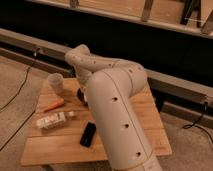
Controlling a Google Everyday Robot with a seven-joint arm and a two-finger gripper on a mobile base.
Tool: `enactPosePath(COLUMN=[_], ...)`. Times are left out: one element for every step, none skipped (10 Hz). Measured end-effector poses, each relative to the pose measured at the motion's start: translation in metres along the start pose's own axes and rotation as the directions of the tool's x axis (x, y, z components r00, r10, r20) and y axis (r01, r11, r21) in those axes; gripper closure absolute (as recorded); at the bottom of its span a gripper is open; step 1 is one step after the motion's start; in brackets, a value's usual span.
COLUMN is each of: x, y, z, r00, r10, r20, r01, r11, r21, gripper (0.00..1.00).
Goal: Place the white sponge in the ceramic bowl
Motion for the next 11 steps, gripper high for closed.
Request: enactPosePath(x=[0.001, 0.002, 0.003, 0.004, 0.004, 0.005, 0.006, 0.006, 0.007, 0.009, 0.009], y=[0.001, 0.002, 0.003, 0.004, 0.004, 0.003, 0.003, 0.003, 0.002, 0.003, 0.003], z=[0.004, 0.009, 0.013, 0.015, 0.017, 0.02, 0.021, 0.023, 0.024, 0.027, 0.029], r00=[1.0, 1.0, 0.999, 0.999, 0.999, 0.998, 0.998, 0.998, 0.997, 0.996, 0.996], r10=[-0.004, -0.008, -0.011, -0.014, -0.016, -0.019, -0.02, -0.021, -0.022, -0.024, -0.025], r20=[-0.009, -0.02, -0.031, -0.037, -0.043, -0.053, -0.06, -0.066, -0.073, -0.082, -0.088], r01=[0.004, 0.008, 0.012, 0.014, 0.017, 0.02, 0.022, 0.023, 0.024, 0.026, 0.028], r11=[1.0, 1.0, 1.0, 1.0, 1.0, 0.999, 0.999, 0.999, 0.999, 0.999, 0.999], r21=[0.005, 0.011, 0.018, 0.022, 0.026, 0.029, 0.031, 0.03, 0.03, 0.029, 0.028], gripper=[1.0, 1.0, 1.0, 0.98, 0.93, 0.79, 0.69, 0.61, 0.52, 0.41, 0.32])
